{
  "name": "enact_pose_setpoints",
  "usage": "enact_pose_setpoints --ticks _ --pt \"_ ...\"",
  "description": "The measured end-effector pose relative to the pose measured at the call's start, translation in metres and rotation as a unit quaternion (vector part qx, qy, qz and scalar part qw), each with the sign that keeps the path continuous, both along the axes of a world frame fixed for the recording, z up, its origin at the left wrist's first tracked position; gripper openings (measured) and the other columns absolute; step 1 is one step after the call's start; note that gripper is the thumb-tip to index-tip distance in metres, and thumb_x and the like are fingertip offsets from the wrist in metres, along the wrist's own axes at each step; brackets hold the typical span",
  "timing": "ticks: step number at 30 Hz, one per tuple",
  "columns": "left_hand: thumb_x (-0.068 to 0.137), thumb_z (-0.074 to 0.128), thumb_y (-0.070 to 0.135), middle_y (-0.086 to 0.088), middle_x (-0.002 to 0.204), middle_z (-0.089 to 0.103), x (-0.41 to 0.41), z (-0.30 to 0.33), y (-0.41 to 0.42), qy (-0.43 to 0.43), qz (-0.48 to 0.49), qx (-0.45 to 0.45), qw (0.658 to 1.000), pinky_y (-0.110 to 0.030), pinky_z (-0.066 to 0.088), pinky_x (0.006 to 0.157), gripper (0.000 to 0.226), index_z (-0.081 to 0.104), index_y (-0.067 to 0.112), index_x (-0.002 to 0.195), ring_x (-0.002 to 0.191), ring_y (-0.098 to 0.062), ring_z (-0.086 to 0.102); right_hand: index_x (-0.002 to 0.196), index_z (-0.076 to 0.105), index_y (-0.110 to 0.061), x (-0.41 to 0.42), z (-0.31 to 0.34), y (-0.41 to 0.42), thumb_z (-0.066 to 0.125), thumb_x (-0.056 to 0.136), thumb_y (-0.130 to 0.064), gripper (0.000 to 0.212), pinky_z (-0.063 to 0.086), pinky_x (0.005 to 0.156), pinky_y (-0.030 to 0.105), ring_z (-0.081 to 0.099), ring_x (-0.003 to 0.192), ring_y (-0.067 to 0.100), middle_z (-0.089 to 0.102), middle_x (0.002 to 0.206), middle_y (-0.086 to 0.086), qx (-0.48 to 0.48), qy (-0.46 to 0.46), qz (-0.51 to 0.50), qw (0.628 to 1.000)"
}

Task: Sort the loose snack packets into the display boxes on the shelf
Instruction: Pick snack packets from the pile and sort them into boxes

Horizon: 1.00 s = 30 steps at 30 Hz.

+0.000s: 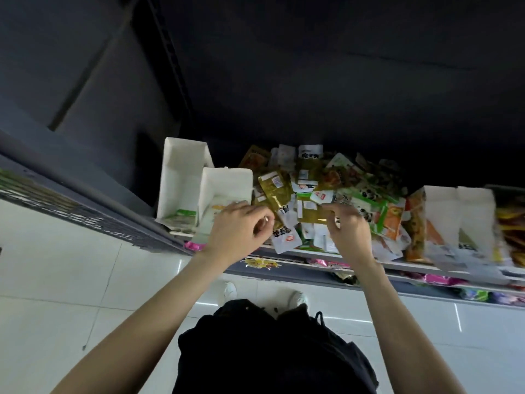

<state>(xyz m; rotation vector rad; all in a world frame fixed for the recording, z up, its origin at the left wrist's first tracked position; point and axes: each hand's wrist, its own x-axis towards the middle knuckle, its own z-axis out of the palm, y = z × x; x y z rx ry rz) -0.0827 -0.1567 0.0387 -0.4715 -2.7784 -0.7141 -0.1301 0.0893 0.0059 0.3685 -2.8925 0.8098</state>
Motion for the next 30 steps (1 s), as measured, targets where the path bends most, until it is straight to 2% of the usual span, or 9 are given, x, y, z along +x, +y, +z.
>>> enact_pose_setpoints --ticks 2,5,7,9,14,19,23,27,30 --pt "0.09 0.056 0.028 0.011 0.08 0.07 -0.011 -0.013 0.045 -0.085 0.023 0.052 0.995 -0.025 0.053 0.065 0.013 0.068 0.022 0.093 0.07 -0.005 0.063 0.123 0.061 -0.011 -0.018 -0.02 0.043 0.059 0.089 -0.008 0.034 0.051 0.085 0.039 0.057 0.109 0.031 0.061 0.123 0.015 0.066 -0.071 -0.069 0.993" --pt "0.092 0.057 0.031 0.006 0.096 0.071 -0.035 -0.046 0.114 -0.294 0.09 0.162 0.938 -0.03 0.054 0.078 0.023 0.065 0.018 0.109 0.084 -0.008 0.065 0.144 0.036 -0.014 -0.039 -0.04 0.083 0.048 0.096 -0.029 0.052 0.023 0.114 0.045 0.02 0.142 0.03 0.03 0.152 0.011 0.155 -0.194 -0.062 0.967" --pt "0.093 0.055 0.033 -0.001 0.098 0.071 -0.048 -0.065 0.15 -0.394 0.132 0.223 0.881 -0.034 0.054 0.083 0.028 0.062 0.015 0.113 0.087 -0.016 0.067 0.149 0.025 -0.02 -0.043 -0.046 0.094 0.04 0.098 -0.041 0.057 0.017 0.116 0.043 0.01 0.144 0.028 0.019 0.157 0.006 0.188 -0.249 -0.034 0.949" --pt "0.092 0.055 0.03 -0.004 0.09 0.07 -0.053 -0.077 0.178 -0.444 0.158 0.274 0.838 -0.038 0.055 0.08 0.028 0.062 0.011 0.113 0.08 -0.023 0.067 0.149 0.024 -0.025 -0.038 -0.046 0.097 0.038 0.097 -0.048 0.059 0.021 0.114 0.044 0.017 0.141 0.028 0.024 0.154 0.003 0.21 -0.247 0.001 0.946" --pt "0.089 0.064 0.025 -0.012 0.093 0.069 -0.051 -0.092 0.208 -0.422 0.267 0.424 0.755 -0.04 0.058 0.075 0.034 0.054 0.0 0.11 0.078 -0.026 0.07 0.145 0.033 -0.032 -0.016 -0.038 0.092 0.037 0.096 -0.053 0.054 0.027 0.106 0.047 0.032 0.133 0.026 0.036 0.147 0.0 0.196 -0.211 0.071 0.955" --pt "0.086 0.066 0.016 -0.006 0.072 0.068 -0.046 -0.1 0.207 -0.368 0.301 0.386 0.791 -0.025 0.05 0.045 0.032 0.053 -0.006 0.106 0.052 -0.017 0.065 0.139 0.044 -0.034 -0.017 -0.037 0.103 0.041 0.098 -0.042 0.042 0.029 0.104 0.043 0.039 0.126 0.026 0.044 0.137 0.0 0.15 -0.206 0.104 0.961" --pt "0.086 0.067 0.014 0.0 0.084 0.066 -0.038 -0.079 0.196 -0.424 0.242 0.368 0.791 -0.032 0.057 0.058 0.029 0.049 0.011 0.109 0.067 -0.022 0.068 0.124 0.053 -0.021 -0.032 -0.032 0.099 0.055 0.094 -0.036 0.034 0.046 0.092 0.038 0.058 0.107 0.028 0.052 0.128 0.007 -0.002 -0.263 0.061 0.963" --pt "0.089 0.063 0.028 0.005 0.091 0.066 -0.02 -0.036 0.163 -0.414 0.127 0.189 0.881 -0.025 0.049 0.066 0.039 0.05 0.018 0.125 0.073 -0.02 0.067 0.133 0.038 -0.012 -0.044 -0.016 0.092 0.074 0.081 -0.031 0.066 0.051 0.084 0.036 0.063 0.097 0.019 0.065 0.108 0.001 -0.153 -0.372 -0.025 0.915" --pt "0.089 0.063 0.03 0.005 0.097 0.07 -0.006 -0.002 0.131 -0.284 0.116 0.074 0.949 -0.027 0.052 0.065 0.036 0.057 0.019 0.122 0.07 -0.016 0.067 0.119 0.047 -0.015 -0.042 0.012 0.083 0.079 0.076 -0.019 0.054 0.052 0.059 0.024 0.068 0.074 0.009 0.071 0.09 0.0 -0.262 -0.367 0.007 0.893"
